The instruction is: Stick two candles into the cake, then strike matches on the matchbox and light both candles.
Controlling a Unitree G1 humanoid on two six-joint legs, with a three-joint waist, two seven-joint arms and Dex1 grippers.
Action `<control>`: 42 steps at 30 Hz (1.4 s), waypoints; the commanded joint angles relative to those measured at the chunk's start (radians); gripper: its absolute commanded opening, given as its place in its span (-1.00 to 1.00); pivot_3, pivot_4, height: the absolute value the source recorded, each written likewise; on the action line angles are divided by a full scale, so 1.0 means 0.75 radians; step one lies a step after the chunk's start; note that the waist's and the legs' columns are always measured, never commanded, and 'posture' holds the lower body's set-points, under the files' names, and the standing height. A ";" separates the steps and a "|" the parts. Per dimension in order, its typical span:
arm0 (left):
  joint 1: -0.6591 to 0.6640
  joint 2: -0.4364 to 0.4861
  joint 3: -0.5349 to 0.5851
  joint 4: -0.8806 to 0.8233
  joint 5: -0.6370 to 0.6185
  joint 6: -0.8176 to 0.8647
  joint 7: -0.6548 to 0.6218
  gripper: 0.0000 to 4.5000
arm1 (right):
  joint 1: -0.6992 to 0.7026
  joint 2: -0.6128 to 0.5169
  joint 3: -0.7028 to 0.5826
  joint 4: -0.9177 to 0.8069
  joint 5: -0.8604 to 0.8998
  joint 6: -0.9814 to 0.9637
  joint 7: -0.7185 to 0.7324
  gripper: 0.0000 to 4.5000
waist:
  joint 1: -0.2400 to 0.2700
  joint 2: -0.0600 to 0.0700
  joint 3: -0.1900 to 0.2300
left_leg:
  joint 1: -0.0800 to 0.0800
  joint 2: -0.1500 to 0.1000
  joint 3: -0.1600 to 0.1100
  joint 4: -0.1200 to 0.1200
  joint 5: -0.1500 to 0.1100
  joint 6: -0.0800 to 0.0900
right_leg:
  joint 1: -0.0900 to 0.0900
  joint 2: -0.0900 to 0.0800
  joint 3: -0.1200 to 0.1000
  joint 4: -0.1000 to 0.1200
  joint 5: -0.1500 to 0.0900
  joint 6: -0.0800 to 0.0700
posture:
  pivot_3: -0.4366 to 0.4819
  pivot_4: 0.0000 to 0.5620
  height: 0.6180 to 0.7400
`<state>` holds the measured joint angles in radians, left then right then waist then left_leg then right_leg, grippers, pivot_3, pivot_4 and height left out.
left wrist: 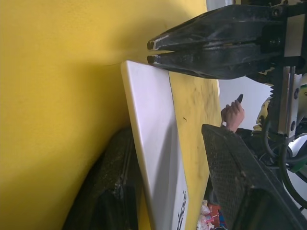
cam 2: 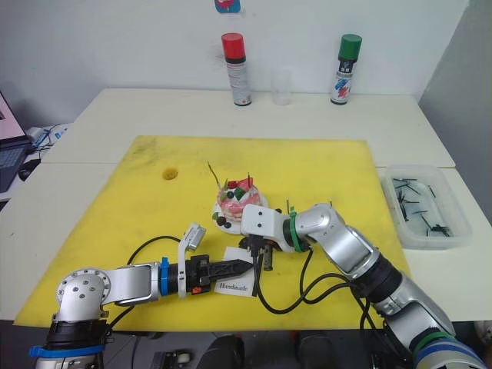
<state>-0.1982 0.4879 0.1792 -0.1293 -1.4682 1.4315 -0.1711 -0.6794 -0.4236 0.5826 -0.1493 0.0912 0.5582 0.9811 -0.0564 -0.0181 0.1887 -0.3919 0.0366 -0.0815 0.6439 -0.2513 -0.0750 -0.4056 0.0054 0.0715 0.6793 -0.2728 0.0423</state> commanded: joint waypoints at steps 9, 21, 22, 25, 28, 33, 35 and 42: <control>0.035 0.051 -0.065 0.017 0.112 0.011 -0.027 0.01 | -0.011 -0.037 -0.110 -0.095 0.002 0.027 -0.021 -1.00 | 0.000 0.000 0.000 | 0.000 0.000 0.000 0.000 0.000 0.000 | 0.000 0.000 0.000 0.000 0.000 0.000 | -0.05 -0.47 1.00; 0.024 0.065 -0.081 0.032 0.176 0.005 -0.108 0.01 | 0.207 -0.325 -0.158 -0.403 0.146 0.271 0.087 -1.00 | -0.001 0.000 0.000 | 0.001 0.000 0.000 -0.003 0.000 0.000 | -0.001 0.000 0.000 -0.001 -0.002 -0.001 | -0.05 -0.47 1.00; 0.023 0.067 -0.083 0.036 0.181 0.007 -0.113 0.01 | 0.212 -0.322 -0.144 -0.395 0.139 0.266 0.082 -1.00 | -0.002 0.000 0.000 | 0.001 0.000 0.000 -0.003 0.000 0.000 | -0.001 0.000 0.000 -0.001 -0.002 -0.001 | -0.05 -0.47 1.00; 0.020 0.073 -0.086 0.043 0.195 0.010 -0.121 0.01 | 0.212 -0.298 -0.111 -0.380 0.124 0.269 0.062 -1.00 | -0.003 0.000 0.000 | 0.003 0.000 0.000 -0.003 0.000 0.000 | 0.000 0.000 0.000 -0.001 -0.005 -0.005 | -0.05 -0.47 1.00; 0.017 0.073 -0.087 0.045 0.203 0.012 -0.126 0.01 | 0.219 -0.272 -0.078 -0.364 0.108 0.267 0.046 -1.00 | -0.002 0.000 0.000 | 0.002 0.000 0.000 -0.003 0.000 0.000 | 0.000 0.000 0.000 -0.001 -0.003 -0.003 | -0.05 -0.47 1.00; 0.024 0.071 -0.084 0.039 0.214 0.014 -0.132 0.01 | 0.231 -0.242 -0.039 -0.349 0.092 0.258 0.022 -1.00 | -0.001 0.000 0.000 | 0.002 0.000 0.000 -0.004 0.000 0.000 | 0.000 0.000 0.000 -0.001 -0.003 -0.002 | -0.05 -0.47 1.00; 0.031 0.069 -0.083 0.033 0.215 0.013 -0.130 0.01 | 0.236 -0.232 -0.030 -0.348 0.088 0.251 0.014 -1.00 | -0.001 0.000 0.000 | 0.002 0.000 0.000 -0.004 0.000 0.000 | 0.000 0.000 0.000 -0.001 -0.003 -0.002 | -0.05 -0.47 1.00; 0.047 0.071 -0.078 0.021 0.218 0.013 -0.127 0.01 | 0.240 -0.206 -0.042 -0.341 0.085 0.220 0.002 -1.00 | -0.003 0.000 0.000 | 0.003 0.000 0.000 -0.004 0.000 0.000 | 0.000 0.000 0.000 -0.001 -0.003 -0.002 | -0.05 -0.47 1.00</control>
<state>-0.1972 0.5232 0.1431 -0.1376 -1.3689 1.4167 -0.2963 -0.5006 -0.5847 0.5509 -0.3900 0.1515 0.7431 0.9827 -0.0586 -0.0183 0.1885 -0.3897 0.0368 -0.0815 0.6408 -0.2514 -0.0751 -0.4056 0.0055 0.0714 0.6787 -0.2748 0.0410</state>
